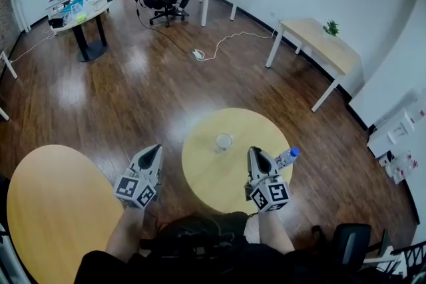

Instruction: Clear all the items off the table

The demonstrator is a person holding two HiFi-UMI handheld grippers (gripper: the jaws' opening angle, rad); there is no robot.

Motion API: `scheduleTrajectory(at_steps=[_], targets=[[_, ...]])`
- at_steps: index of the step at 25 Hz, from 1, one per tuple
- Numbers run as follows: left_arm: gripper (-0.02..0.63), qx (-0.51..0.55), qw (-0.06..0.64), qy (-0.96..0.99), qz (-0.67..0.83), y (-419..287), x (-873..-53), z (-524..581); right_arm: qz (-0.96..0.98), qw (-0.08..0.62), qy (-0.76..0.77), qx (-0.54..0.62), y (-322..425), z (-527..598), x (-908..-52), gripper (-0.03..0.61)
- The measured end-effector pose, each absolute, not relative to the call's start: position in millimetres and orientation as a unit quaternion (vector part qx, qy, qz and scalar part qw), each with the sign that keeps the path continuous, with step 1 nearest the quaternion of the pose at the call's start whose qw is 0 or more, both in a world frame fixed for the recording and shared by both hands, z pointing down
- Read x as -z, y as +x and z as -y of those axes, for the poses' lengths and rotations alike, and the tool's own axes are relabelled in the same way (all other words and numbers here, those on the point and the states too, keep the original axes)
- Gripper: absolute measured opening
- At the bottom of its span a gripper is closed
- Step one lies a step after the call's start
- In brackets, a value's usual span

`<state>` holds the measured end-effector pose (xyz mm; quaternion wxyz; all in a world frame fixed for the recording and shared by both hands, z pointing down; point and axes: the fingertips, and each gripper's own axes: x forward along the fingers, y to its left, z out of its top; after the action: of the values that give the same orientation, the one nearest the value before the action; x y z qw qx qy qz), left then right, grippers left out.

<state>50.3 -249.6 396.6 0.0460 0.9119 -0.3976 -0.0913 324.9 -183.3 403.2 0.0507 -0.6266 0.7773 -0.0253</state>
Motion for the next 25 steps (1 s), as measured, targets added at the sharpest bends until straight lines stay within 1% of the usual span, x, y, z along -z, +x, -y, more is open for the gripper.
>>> scheduleTrajectory(at_steps=[14,25], targets=[[-0.002,0.078,0.062,0.919,0.381,54.4,-404.6,241.7,-0.767,0.049,-0.639,0.035,327.1,168.3,-412.1,0.003],[-0.003,0.071,0.067,0.924,0.37,68.4,-411.0,240.8,-0.768,0.026,-0.639,0.039,332.9,166.1,-419.3,0.003]])
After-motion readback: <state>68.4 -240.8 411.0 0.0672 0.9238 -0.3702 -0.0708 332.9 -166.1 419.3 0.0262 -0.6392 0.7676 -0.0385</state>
